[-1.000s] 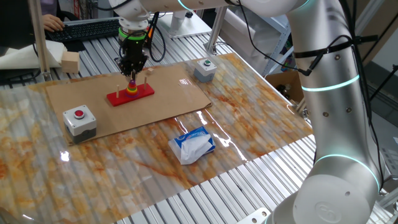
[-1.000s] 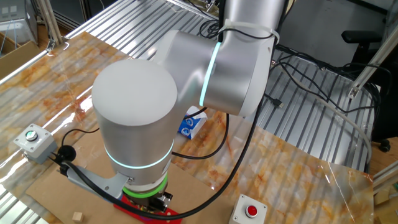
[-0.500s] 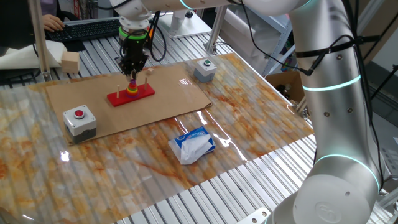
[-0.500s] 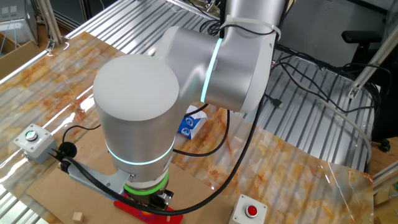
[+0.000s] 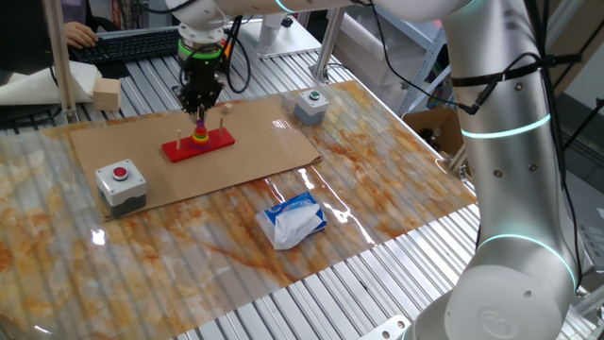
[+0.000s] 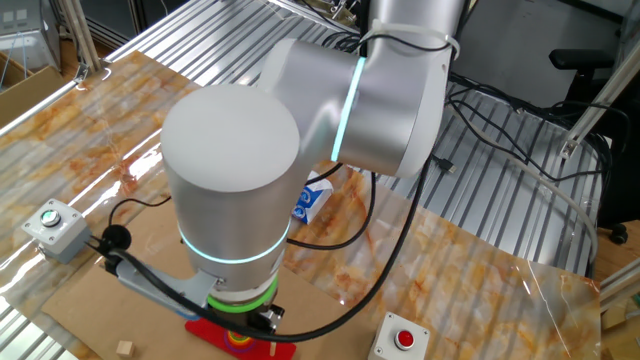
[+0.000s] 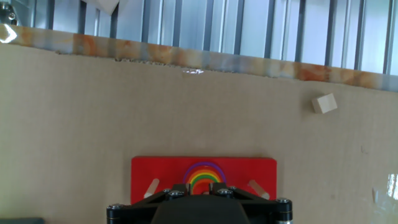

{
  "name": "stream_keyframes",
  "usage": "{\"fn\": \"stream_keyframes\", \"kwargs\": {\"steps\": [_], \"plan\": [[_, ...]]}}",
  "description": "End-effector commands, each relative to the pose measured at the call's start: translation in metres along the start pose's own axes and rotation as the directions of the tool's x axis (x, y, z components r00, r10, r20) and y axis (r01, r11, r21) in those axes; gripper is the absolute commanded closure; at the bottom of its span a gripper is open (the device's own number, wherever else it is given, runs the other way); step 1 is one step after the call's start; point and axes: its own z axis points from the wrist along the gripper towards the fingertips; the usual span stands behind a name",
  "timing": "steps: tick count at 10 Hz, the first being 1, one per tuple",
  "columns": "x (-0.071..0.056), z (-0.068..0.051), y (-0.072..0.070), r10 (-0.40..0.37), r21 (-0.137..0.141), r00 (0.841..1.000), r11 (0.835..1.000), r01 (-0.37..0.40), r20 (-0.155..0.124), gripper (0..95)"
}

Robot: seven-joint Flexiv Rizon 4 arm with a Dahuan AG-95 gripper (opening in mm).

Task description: Take out one Hanoi block and throw it aside

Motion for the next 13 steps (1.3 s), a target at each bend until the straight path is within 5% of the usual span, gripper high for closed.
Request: {"fn": "stream_keyframes", "kwargs": {"steps": [1,6,10,13], "plan": [[0.002,-0.003,0.004,0.004,-0.001,1.000,1.000,-0.004,-0.004,95.0],[0.013,-0.012,0.013,0.003,-0.002,1.000,1.000,-0.003,-0.027,95.0],[0.048,-0.011,0.031,0.015,-0.002,0.999,1.000,-0.015,-0.034,95.0],[0.063,-0.010,0.038,0.020,-0.003,0.999,1.000,-0.020,-0.033,95.0]]}}
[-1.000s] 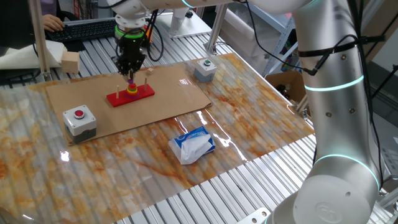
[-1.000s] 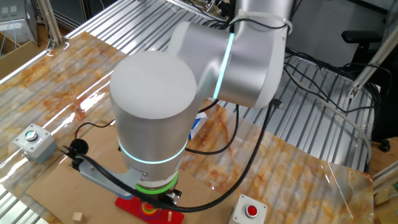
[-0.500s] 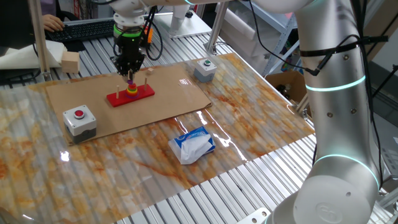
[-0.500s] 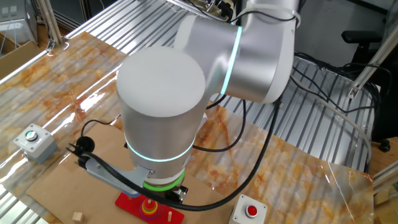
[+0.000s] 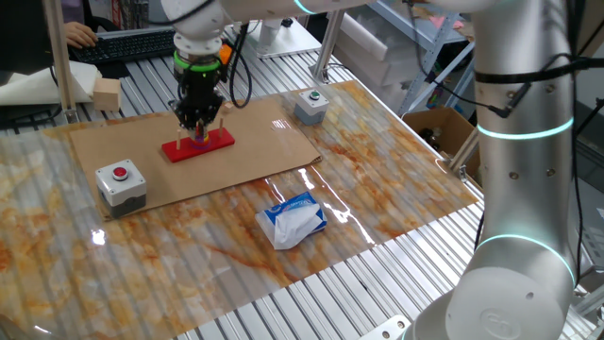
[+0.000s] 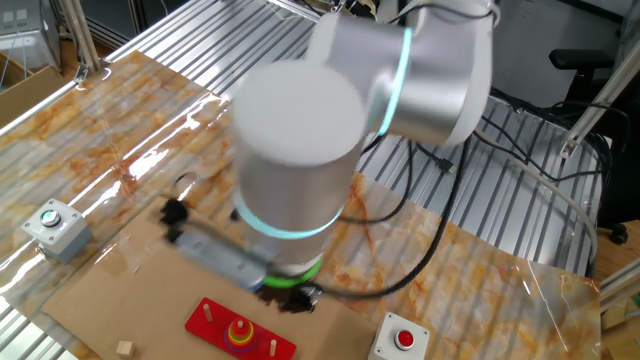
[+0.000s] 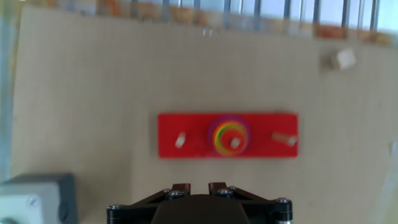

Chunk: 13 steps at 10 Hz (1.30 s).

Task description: Take out one Hanoi block and throw it aside

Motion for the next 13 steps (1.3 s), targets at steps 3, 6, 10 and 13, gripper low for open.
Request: {"fn": "stream_keyframes", "kwargs": {"steps": [3,6,10,13], "plan": [[0.0019,0.0006,0.0013,-0.004,-0.003,1.000,1.000,0.004,-0.005,95.0],[0.0061,0.0021,0.0022,0.030,0.023,1.000,0.999,-0.030,0.000,19.0],[0.0069,0.0024,0.0024,0.032,0.026,0.999,0.999,-0.032,0.007,0.0],[0.0070,0.0021,0.0022,0.050,0.027,0.999,0.998,-0.051,0.015,0.0]]}}
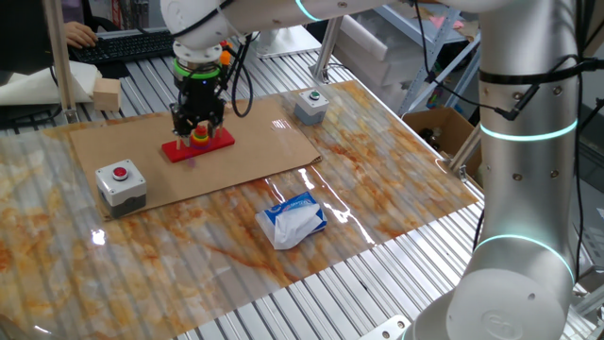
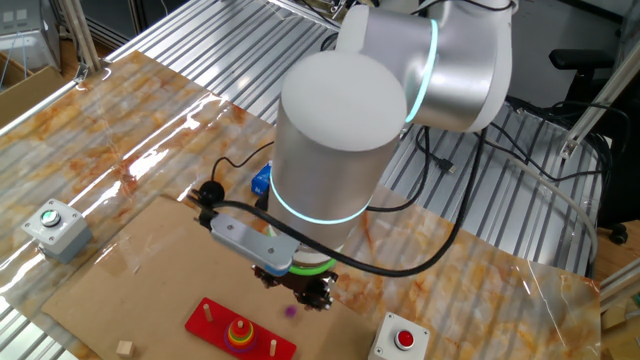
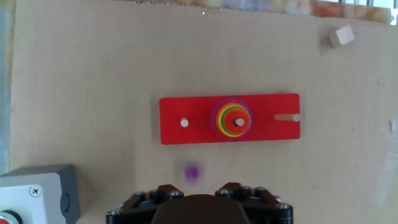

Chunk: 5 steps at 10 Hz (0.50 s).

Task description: Take out one Hanoi block and throw it aside

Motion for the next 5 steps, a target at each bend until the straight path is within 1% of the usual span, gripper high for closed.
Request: {"fn": "stream_keyframes", "kwargs": {"steps": [1,3,5], "plan": [[0.001,-0.001,-0.001,0.028,0.002,1.000,1.000,-0.028,0.011,0.0],[0.005,-0.009,-0.007,0.048,0.002,0.999,0.999,-0.048,0.012,0.0],[0.011,-0.025,-0.021,0.068,-0.010,0.998,0.998,-0.068,0.006,0.0]]}}
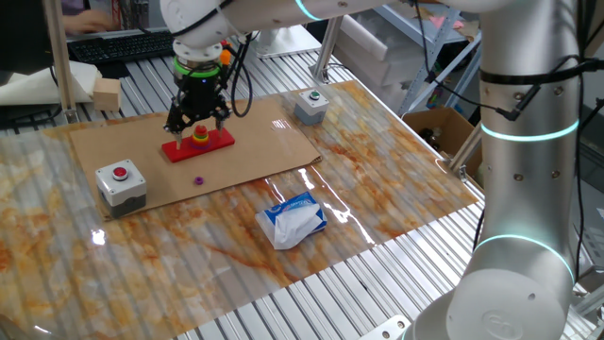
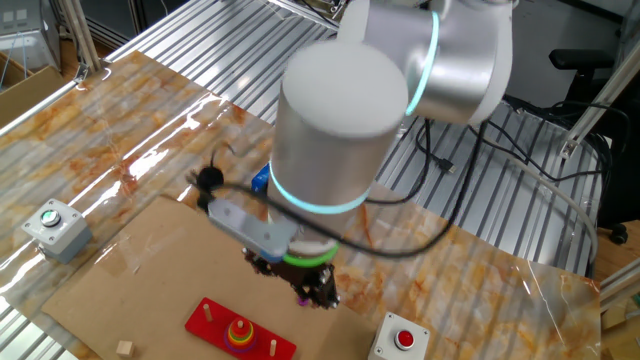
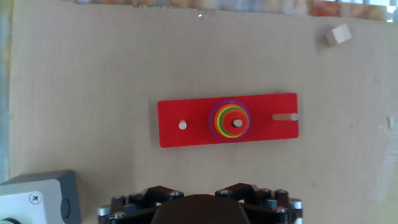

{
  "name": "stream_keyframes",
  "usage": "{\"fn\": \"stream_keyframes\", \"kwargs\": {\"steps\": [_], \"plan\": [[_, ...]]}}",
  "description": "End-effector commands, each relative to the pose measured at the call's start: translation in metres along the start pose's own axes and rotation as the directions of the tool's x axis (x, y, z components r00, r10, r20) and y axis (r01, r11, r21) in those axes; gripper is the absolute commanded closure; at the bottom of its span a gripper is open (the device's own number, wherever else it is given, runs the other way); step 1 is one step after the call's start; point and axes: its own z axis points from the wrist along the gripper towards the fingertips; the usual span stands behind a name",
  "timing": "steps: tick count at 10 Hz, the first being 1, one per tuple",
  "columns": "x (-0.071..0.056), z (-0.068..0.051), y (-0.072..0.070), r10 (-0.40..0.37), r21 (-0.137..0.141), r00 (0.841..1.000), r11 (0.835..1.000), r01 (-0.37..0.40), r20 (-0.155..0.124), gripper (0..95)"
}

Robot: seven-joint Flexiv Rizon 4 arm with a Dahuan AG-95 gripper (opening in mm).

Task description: Take out one Hanoi block and throw it aside

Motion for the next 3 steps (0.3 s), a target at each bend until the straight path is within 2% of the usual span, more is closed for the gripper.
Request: {"fn": "stream_keyframes", "kwargs": {"steps": [1,3], "plan": [[0.0036,-0.0099,-0.0101,0.007,-0.001,1.000,1.000,-0.007,-0.008,0.0],[0.0072,-0.0138,-0.0154,0.022,0.001,1.000,1.000,-0.022,-0.018,0.0]]}}
